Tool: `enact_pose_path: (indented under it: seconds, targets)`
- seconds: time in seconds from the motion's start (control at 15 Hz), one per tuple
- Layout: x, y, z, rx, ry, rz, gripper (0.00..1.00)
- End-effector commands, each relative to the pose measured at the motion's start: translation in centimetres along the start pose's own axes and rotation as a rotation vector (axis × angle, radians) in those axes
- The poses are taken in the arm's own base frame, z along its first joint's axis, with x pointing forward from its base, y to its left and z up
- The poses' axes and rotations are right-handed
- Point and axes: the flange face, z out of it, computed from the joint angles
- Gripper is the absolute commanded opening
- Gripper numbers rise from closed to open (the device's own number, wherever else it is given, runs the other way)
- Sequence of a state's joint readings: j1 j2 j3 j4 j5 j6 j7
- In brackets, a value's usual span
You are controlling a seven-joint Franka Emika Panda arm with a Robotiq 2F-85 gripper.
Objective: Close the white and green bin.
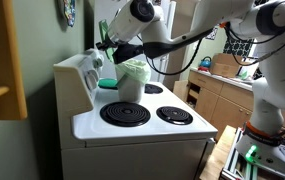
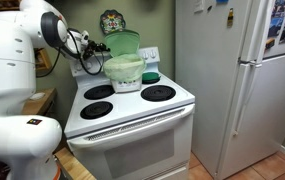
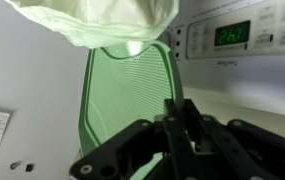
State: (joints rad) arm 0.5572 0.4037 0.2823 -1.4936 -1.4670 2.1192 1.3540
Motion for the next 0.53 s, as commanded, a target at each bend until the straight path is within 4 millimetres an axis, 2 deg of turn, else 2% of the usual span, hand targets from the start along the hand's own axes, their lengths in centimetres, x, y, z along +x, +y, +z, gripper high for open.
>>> enact_pose_path:
  seconds: [0.0, 0.33, 0.4, 0.47]
  targets:
    - [-0.02, -0.19, -0.15, 0.002, 0.001, 0.019, 0.13]
    - [-0.39, -0.50, -0.39, 0.007, -0.002, 0.044, 0.13]
    - [-0.40, -0.51, -0.39, 0.007, -0.002, 0.045, 0.04]
    - [-0.27, -0.51, -0.35, -0.010, 0.022, 0.056, 0.04]
